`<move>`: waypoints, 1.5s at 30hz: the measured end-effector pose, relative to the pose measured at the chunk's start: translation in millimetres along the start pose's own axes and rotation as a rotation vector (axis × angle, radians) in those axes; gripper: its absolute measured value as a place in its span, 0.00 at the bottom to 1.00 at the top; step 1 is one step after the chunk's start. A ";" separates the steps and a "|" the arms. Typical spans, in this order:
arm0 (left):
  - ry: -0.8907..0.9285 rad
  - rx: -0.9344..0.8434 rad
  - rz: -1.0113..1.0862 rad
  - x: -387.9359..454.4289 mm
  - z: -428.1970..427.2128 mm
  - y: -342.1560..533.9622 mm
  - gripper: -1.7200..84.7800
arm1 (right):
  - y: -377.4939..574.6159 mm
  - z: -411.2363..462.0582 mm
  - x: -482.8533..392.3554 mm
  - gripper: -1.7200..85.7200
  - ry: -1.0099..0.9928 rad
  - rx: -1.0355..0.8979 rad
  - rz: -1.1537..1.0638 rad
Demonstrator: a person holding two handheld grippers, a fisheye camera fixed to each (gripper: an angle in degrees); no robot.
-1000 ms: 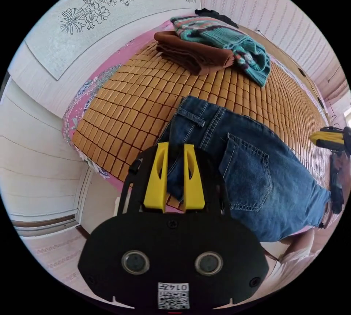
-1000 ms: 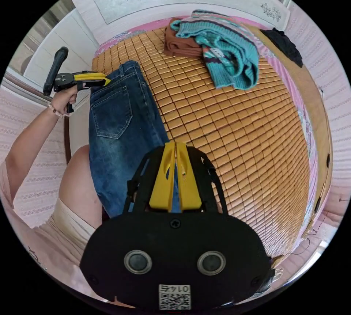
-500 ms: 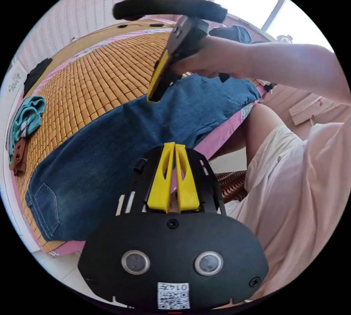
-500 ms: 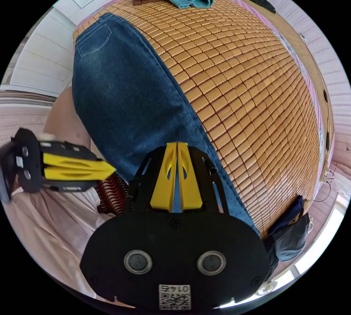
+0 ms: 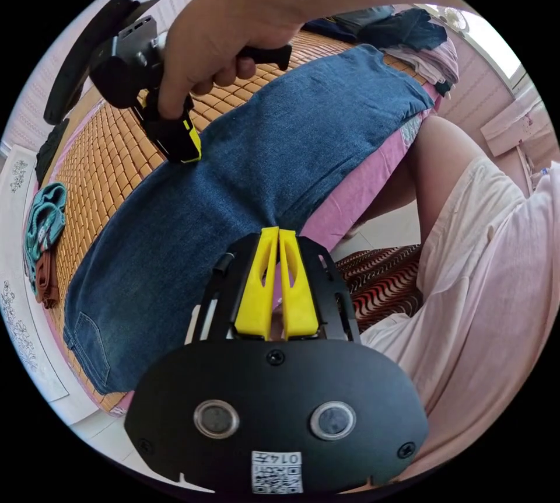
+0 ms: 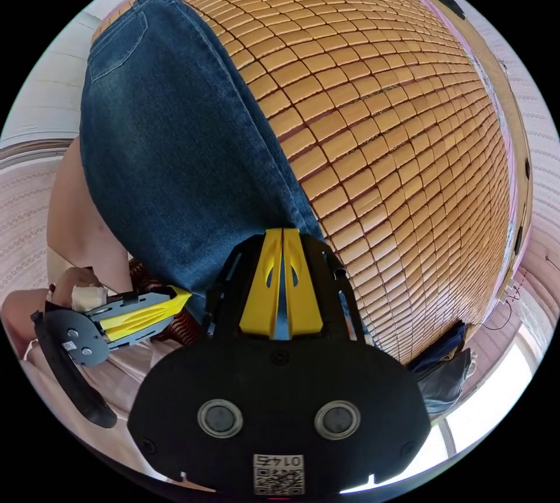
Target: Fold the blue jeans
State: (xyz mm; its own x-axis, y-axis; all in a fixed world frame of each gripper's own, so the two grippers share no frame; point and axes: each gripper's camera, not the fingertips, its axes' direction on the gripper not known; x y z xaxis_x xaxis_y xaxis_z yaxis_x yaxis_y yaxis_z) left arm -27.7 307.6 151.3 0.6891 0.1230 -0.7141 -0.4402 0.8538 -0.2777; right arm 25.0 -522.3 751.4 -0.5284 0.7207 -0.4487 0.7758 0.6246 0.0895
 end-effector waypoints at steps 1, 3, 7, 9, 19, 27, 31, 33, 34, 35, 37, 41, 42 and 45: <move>0.019 0.001 -0.009 1.8 5.5 -1.8 0.01 | 4.0 0.4 6.8 0.01 -0.008 -0.025 -0.022; 0.055 0.003 -0.022 3.1 13.7 -4.4 0.01 | 8.9 1.2 19.5 0.01 -0.037 -0.083 -0.053; 0.115 0.003 -0.025 8.1 31.0 -10.8 0.01 | 30.9 4.8 47.3 0.01 -0.081 -0.161 -0.057; 0.126 -0.008 -0.026 11.7 38.5 -14.7 0.01 | 47.5 5.5 56.3 0.01 -0.076 -0.158 -0.057; 0.090 -0.008 -0.014 44.8 61.9 -26.6 0.01 | 213.6 -0.8 117.4 0.01 -0.117 0.158 0.044; 0.058 0.085 0.025 81.0 60.7 -27.5 0.08 | 557.7 17.1 213.0 0.03 -0.260 0.651 0.622; 0.038 0.014 0.054 100.0 80.5 -39.7 0.11 | 741.1 76.2 265.7 0.16 -0.264 0.552 1.049; 0.022 -0.019 0.060 106.8 88.5 -43.6 0.11 | 801.6 100.6 279.2 0.18 -0.301 0.520 1.166; -0.002 -0.022 0.061 110.1 90.5 -44.7 0.11 | 835.3 114.7 285.2 0.19 -0.309 0.514 1.238; -0.014 -0.026 0.061 111.3 91.5 -45.0 0.10 | 863.6 128.1 290.7 0.20 -0.323 0.509 1.300; -0.016 -0.027 0.051 112.9 94.8 -44.7 0.09 | 897.8 146.8 298.6 0.22 -0.363 0.508 1.370; -0.001 -0.051 0.035 114.7 98.3 -46.7 0.09 | 953.1 179.7 317.8 0.20 -0.517 0.547 1.420; -0.009 -0.062 0.039 116.9 99.2 -47.6 0.09 | 959.6 182.4 320.3 0.19 -0.544 0.563 1.414; -0.041 -0.075 0.056 123.0 101.1 -47.1 0.08 | 991.9 188.1 328.2 0.17 -0.569 0.574 1.415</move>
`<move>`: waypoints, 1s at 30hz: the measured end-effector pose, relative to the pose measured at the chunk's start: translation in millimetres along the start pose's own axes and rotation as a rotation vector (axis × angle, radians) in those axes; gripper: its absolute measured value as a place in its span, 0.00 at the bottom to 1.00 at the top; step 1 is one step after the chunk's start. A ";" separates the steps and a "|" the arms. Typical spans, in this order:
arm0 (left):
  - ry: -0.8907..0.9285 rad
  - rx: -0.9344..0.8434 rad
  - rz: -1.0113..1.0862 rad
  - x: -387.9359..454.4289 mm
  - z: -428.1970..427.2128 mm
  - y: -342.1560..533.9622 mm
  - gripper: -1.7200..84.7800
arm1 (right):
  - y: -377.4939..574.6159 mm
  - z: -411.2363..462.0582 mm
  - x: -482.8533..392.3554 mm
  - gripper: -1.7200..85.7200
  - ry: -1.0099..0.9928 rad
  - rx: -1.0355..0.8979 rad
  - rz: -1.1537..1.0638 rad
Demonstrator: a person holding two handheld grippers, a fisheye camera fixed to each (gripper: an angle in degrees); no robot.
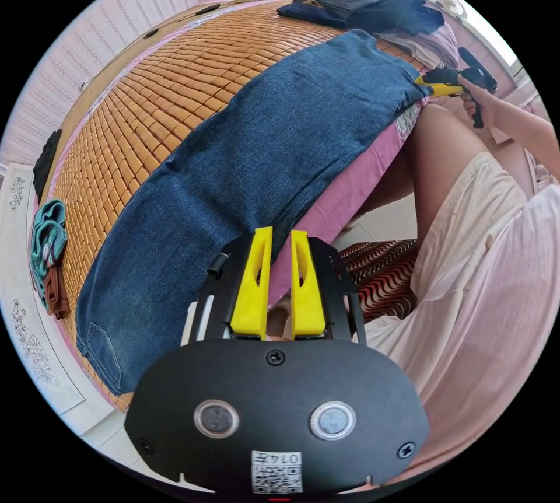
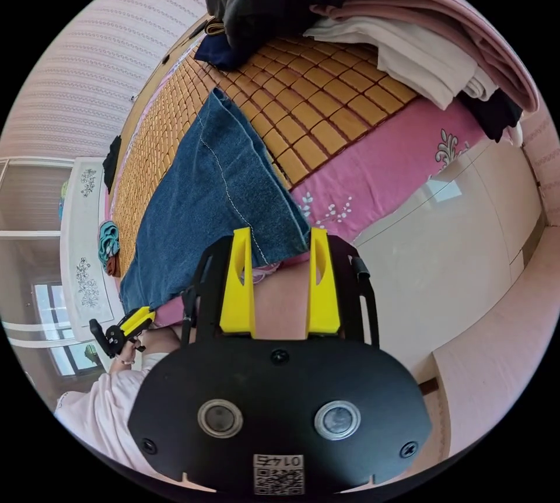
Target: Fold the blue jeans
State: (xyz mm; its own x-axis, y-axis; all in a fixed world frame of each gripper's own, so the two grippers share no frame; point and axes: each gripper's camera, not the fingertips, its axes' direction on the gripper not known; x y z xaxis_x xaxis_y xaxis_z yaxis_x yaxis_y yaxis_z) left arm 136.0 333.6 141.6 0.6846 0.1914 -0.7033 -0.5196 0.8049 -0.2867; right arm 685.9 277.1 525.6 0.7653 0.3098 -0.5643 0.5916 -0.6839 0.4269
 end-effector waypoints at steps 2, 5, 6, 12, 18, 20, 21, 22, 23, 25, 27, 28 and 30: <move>-0.025 0.002 0.000 2.3 0.4 1.9 0.07 | -0.4 -17.7 20.2 0.14 -0.011 0.001 -0.003; -0.050 0.000 -0.017 2.6 0.2 4.7 0.04 | 3.5 -49.9 45.8 0.07 -0.106 0.068 -0.005; -0.046 -0.003 -0.027 1.4 -0.2 5.7 0.03 | 4.0 -55.0 50.4 0.07 -0.123 0.074 -0.008; -0.016 0.001 -0.036 -8.3 -5.0 15.3 0.01 | 10.5 -98.4 97.8 0.05 -0.394 0.154 0.010; -0.006 0.003 -0.006 -20.5 -21.8 22.0 0.01 | 15.1 -135.8 106.0 0.05 -0.896 0.338 -0.030; 0.015 0.033 0.000 -24.6 -30.5 22.0 0.01 | 9.8 -158.1 91.0 0.05 -0.981 0.391 -0.097; 0.041 0.059 0.006 -26.5 -36.1 19.6 0.01 | 8.3 -165.0 86.9 0.05 -0.998 0.406 -0.116; 0.072 0.082 0.016 -26.9 -40.3 14.8 0.01 | 5.5 -180.4 78.0 0.05 -1.024 0.434 -0.156; 0.089 0.094 0.025 -26.2 -41.9 11.6 0.01 | 3.3 -198.4 68.1 0.05 -1.035 0.463 -0.202; 0.168 0.133 0.078 -18.9 -42.3 -7.0 0.01 | 1.7 -228.5 49.9 0.05 -1.030 0.500 -0.286; 0.245 0.157 0.099 -12.0 -38.7 -25.1 0.01 | 2.9 -258.3 25.1 0.05 -1.002 0.527 -0.381; 0.315 0.173 0.079 -11.1 -36.5 -35.6 0.01 | 5.7 -275.7 4.2 0.05 -0.967 0.543 -0.443; 0.467 0.181 0.067 -15.4 -37.6 -45.3 0.01 | 11.8 -294.5 -32.9 0.05 -0.921 0.552 -0.538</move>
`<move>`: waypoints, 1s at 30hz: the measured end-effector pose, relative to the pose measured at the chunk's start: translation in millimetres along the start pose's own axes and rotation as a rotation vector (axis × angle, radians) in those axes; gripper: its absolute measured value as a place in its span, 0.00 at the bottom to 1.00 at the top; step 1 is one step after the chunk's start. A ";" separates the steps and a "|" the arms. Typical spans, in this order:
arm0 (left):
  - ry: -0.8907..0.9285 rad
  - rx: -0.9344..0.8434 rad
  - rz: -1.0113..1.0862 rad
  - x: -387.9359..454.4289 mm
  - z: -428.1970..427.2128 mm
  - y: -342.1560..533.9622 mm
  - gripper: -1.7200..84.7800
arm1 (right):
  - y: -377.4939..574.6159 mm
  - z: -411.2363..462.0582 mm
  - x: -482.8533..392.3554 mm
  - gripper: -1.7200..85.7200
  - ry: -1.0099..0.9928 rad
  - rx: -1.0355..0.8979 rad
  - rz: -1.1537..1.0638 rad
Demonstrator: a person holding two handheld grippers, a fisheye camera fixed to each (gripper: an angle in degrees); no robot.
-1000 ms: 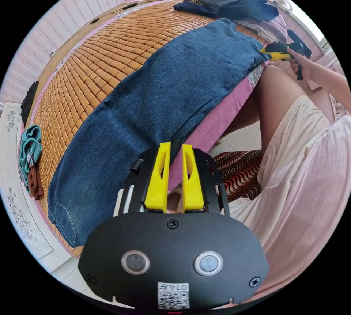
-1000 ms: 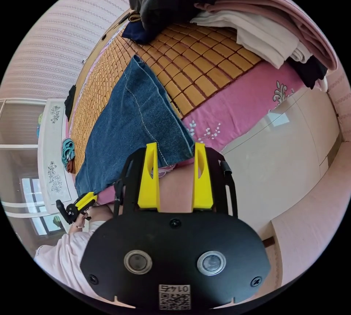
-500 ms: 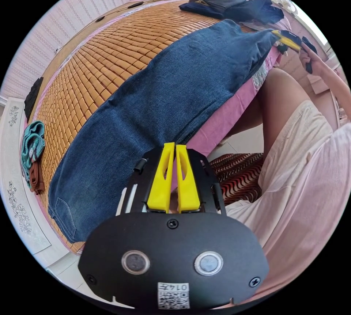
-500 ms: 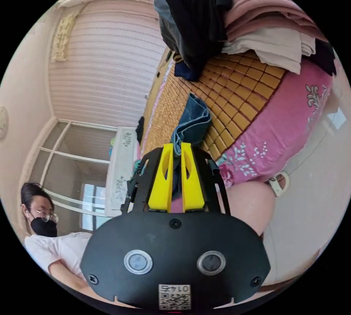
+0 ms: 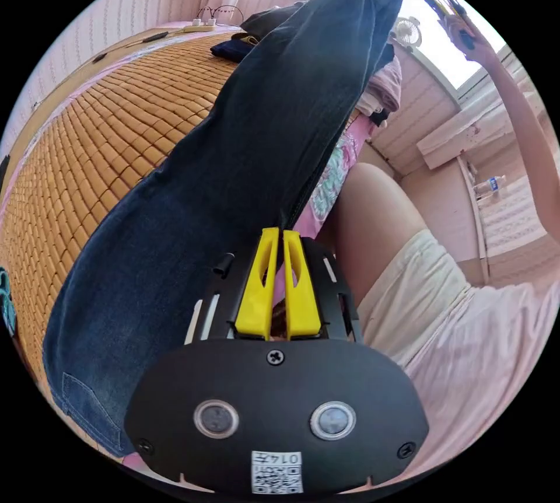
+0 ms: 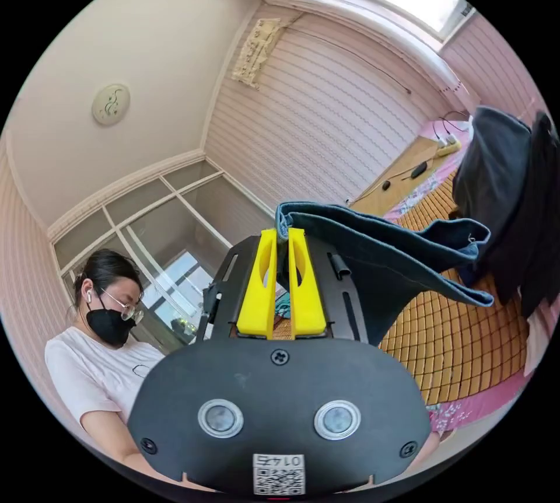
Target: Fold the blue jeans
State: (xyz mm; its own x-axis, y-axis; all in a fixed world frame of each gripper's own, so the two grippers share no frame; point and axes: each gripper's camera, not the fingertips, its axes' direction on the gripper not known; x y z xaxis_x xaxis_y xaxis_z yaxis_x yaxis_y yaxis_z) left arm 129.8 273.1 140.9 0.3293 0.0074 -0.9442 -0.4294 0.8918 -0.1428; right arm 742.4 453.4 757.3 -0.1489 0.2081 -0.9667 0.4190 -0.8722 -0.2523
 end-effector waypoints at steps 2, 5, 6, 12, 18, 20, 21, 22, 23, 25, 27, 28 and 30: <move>0.119 0.029 0.023 -2.2 -15.5 -0.1 0.01 | -9.0 46.8 -43.0 0.05 -0.023 -0.090 -0.123; 0.107 0.162 0.044 -10.6 -70.4 30.0 0.01 | 6.2 141.6 -87.5 0.05 -0.096 -0.287 -0.246; 0.072 0.208 -0.011 -21.0 -95.4 50.7 0.01 | 13.6 165.0 -94.8 0.05 -0.121 -0.334 -0.262; -0.273 0.340 -0.504 -69.2 -206.9 208.1 0.04 | 186.5 425.1 -160.2 0.07 -0.454 -0.843 -0.243; -0.392 0.353 -0.952 -103.2 -247.3 326.7 0.10 | 396.5 570.4 -141.5 0.05 -0.163 -1.327 -0.117; -0.369 0.398 -0.985 -109.2 -252.7 338.4 0.11 | 413.6 569.3 -138.6 0.04 -0.111 -1.347 -0.191; -0.376 0.423 -0.986 -113.2 -255.4 340.4 0.11 | 414.3 568.4 -138.2 0.04 -0.091 -1.349 -0.210; -0.382 0.433 -0.985 -119.4 -257.1 338.6 0.11 | 414.4 566.8 -137.3 0.04 -0.043 -1.354 -0.256; -0.380 0.438 -0.985 -123.2 -257.7 336.8 0.12 | 413.0 564.6 -136.6 0.04 0.018 -1.350 -0.306; -0.388 0.442 -0.992 -141.3 -259.5 325.1 0.14 | 411.2 561.1 -134.7 0.05 0.134 -1.334 -0.382; -0.421 0.411 -0.992 -154.8 -257.7 313.9 0.15 | 413.5 559.1 -131.7 0.07 0.265 -1.324 -0.450; -0.425 0.371 -0.975 -163.4 -253.8 305.4 0.15 | 417.6 559.4 -128.9 0.08 0.340 -1.324 -0.477; -0.433 0.256 -0.985 -176.6 -241.9 294.4 0.15 | 427.5 563.6 -123.5 0.10 0.430 -1.337 -0.491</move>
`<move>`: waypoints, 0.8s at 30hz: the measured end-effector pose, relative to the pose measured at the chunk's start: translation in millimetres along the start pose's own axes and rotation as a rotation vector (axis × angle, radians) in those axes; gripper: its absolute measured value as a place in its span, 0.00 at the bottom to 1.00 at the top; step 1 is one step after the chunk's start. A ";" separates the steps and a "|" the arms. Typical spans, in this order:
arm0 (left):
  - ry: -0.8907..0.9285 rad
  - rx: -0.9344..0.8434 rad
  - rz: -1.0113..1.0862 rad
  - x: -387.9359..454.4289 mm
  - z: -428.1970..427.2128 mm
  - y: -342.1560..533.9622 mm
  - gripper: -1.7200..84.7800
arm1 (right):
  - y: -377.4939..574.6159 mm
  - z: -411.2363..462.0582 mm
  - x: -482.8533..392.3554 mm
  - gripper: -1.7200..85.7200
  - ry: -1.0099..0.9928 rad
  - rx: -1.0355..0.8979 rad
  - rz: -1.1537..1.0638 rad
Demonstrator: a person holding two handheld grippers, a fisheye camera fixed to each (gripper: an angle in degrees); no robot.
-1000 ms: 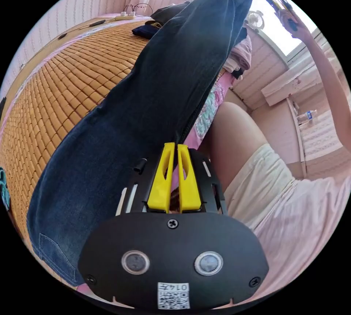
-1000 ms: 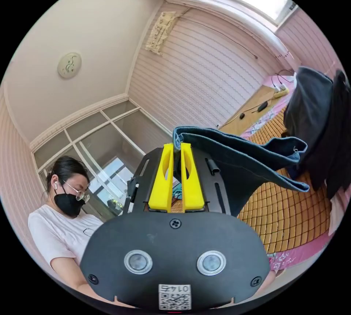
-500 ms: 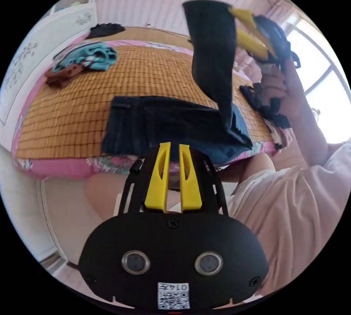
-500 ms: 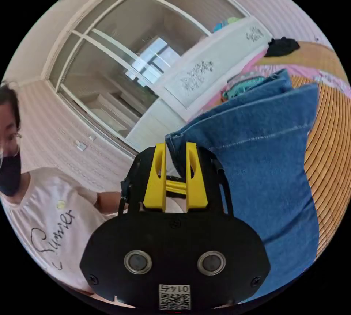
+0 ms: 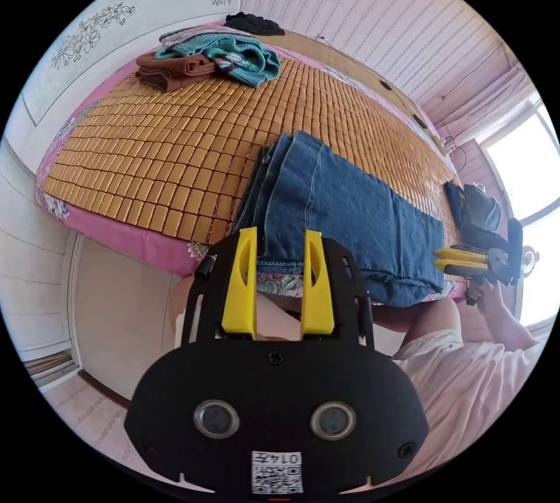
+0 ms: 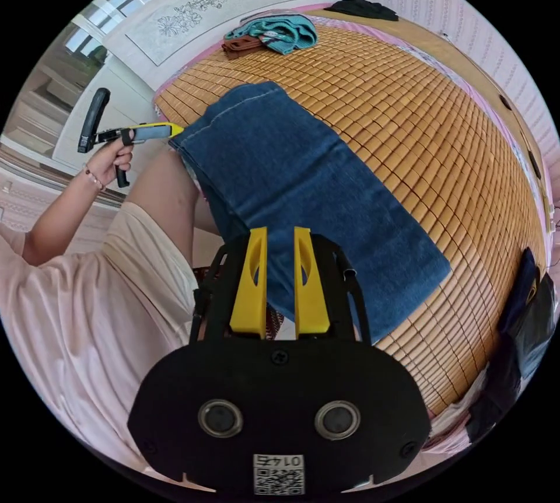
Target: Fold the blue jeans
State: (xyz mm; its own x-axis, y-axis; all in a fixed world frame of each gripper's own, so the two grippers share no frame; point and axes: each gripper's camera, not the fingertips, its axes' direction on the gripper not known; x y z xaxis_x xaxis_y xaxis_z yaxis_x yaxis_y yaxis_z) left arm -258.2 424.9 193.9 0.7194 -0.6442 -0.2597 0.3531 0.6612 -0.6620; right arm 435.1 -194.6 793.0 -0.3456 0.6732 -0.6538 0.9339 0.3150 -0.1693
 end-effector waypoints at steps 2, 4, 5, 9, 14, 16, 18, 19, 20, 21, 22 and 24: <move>-0.028 -0.024 0.038 4.5 9.8 -2.8 0.13 | -7.0 21.4 -4.1 0.11 0.032 -0.061 0.029; -0.026 -0.023 0.031 3.2 6.9 -2.7 0.08 | -15.8 37.0 -6.7 0.11 0.027 -0.106 0.058; -0.036 -0.014 0.042 4.3 3.1 -2.0 0.07 | -22.6 43.5 -8.9 0.11 0.017 -0.110 0.076; -0.019 0.117 0.117 19.6 -39.9 10.4 0.02 | -47.9 47.9 -19.5 0.11 -0.007 -0.067 0.101; -0.087 0.091 0.036 10.7 -24.5 22.5 0.02 | -95.0 63.2 -41.8 0.10 0.026 -0.060 0.061; -0.111 -0.082 0.052 8.7 14.5 22.4 0.03 | -110.6 81.8 -43.6 0.10 0.039 -0.122 0.063; -0.135 -0.084 0.085 14.5 18.1 24.3 0.04 | -123.1 100.1 -43.6 0.09 0.049 -0.174 0.072; -0.139 -0.099 0.091 17.2 17.0 23.5 0.05 | -130.0 106.5 -43.2 0.09 0.041 -0.170 0.086; -0.140 -0.099 0.086 18.2 15.2 23.6 0.06 | -136.5 108.6 -43.2 0.09 0.030 -0.154 0.093; -0.158 -0.083 0.079 20.4 8.8 25.4 0.07 | -140.2 109.8 -43.0 0.09 0.024 -0.150 0.099; -0.194 -0.054 0.083 24.7 -0.7 28.7 0.07 | -148.0 112.6 -42.4 0.08 0.006 -0.160 0.111; -0.262 0.012 0.128 38.6 -18.7 36.9 0.07 | -161.1 114.6 -44.5 0.06 0.003 -0.193 0.097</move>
State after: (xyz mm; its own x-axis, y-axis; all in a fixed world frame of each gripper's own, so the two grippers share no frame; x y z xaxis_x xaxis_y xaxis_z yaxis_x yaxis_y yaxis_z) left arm -228.6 417.2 146.3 0.8879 -0.4349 -0.1498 0.2549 0.7363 -0.6268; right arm 310.5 -352.0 764.8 -0.2555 0.7084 -0.6580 0.9280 0.3706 0.0386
